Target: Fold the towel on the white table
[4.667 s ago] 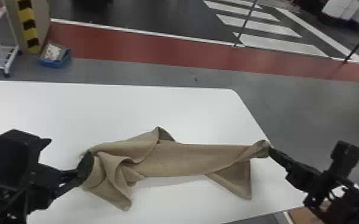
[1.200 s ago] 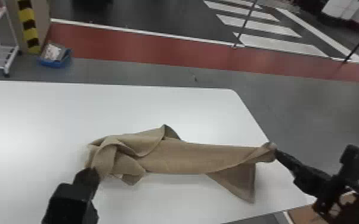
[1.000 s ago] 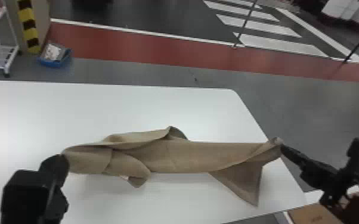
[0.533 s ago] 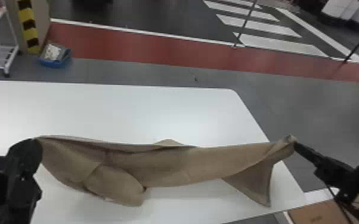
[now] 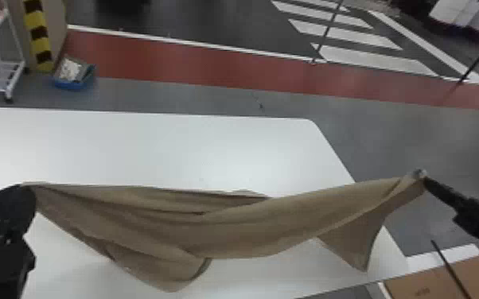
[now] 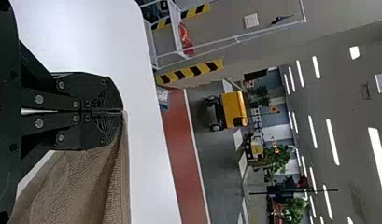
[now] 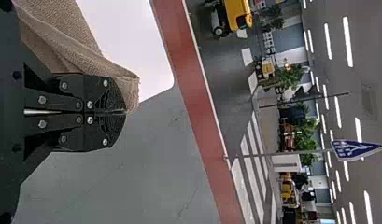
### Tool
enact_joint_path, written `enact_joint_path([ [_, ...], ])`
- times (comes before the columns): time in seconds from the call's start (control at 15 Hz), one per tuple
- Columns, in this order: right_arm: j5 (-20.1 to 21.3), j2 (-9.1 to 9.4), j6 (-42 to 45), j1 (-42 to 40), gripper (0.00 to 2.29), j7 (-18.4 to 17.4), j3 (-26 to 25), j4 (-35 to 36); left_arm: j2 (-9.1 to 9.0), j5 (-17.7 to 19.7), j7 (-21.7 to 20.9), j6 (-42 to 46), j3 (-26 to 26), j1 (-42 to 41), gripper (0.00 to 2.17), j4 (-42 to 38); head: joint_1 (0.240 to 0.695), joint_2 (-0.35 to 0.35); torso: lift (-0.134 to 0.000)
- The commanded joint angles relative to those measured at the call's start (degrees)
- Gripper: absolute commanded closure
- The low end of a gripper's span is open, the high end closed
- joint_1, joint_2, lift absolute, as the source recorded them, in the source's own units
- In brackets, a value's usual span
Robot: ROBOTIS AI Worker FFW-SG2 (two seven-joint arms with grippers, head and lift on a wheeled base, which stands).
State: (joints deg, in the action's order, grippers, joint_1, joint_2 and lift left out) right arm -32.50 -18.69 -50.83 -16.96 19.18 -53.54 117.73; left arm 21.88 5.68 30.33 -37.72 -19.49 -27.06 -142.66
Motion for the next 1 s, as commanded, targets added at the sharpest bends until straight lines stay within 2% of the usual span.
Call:
enact_joint_path([
  [0.0,-0.5,-0.83,-2.2,1.9,1.77,0.0,0.3,0.0,-0.08,-0.7,0.1,0.0,-0.4,-0.2,1.43,-0.1,0.695,-0.35,-0.12],
  [0.13,0.9,-1.0,-2.0,4.6,1.77,0.0,3.0,-0.5,-0.08,-0.7,-0.4,0.0,0.1,0.1,1.43,0.2,0.695,-0.35,-0.12],
  [0.2,2.8,-1.88,-1.9,7.2,1.78,0.0,5.7,-2.3,-0.17,-0.7,-0.7,0.0,0.2,0.4,1.43,0.6,0.695,-0.35,-0.12],
  [0.47,6.7,-3.99,6.4,17.0,1.77,1.6,14.3,-13.1,-0.61,-0.6,-0.7,0.0,0.1,2.1,1.43,3.0,0.695,-0.35,-0.12],
  [0.6,6.7,-4.87,10.1,22.4,1.77,2.9,16.5,-19.2,-0.79,-0.4,-0.7,0.0,0.3,3.1,1.43,4.4,0.695,-0.35,-0.12],
  [0.73,6.0,-6.19,17.5,27.7,1.77,6.5,19.2,-25.8,-0.96,-0.3,-0.5,0.0,0.1,4.3,1.43,5.7,0.683,-0.35,-0.12],
  [0.87,3.6,-6.1,25.7,29.4,1.77,10.0,19.8,-29.7,-1.93,-0.4,-0.5,0.0,-0.6,6.0,1.43,7.7,0.669,-0.35,-0.12],
  [0.93,2.9,-5.84,27.1,28.0,1.77,11.1,19.8,-29.7,-2.37,-0.4,-0.5,0.0,-0.9,6.6,1.43,8.3,0.642,-0.35,-0.12],
])
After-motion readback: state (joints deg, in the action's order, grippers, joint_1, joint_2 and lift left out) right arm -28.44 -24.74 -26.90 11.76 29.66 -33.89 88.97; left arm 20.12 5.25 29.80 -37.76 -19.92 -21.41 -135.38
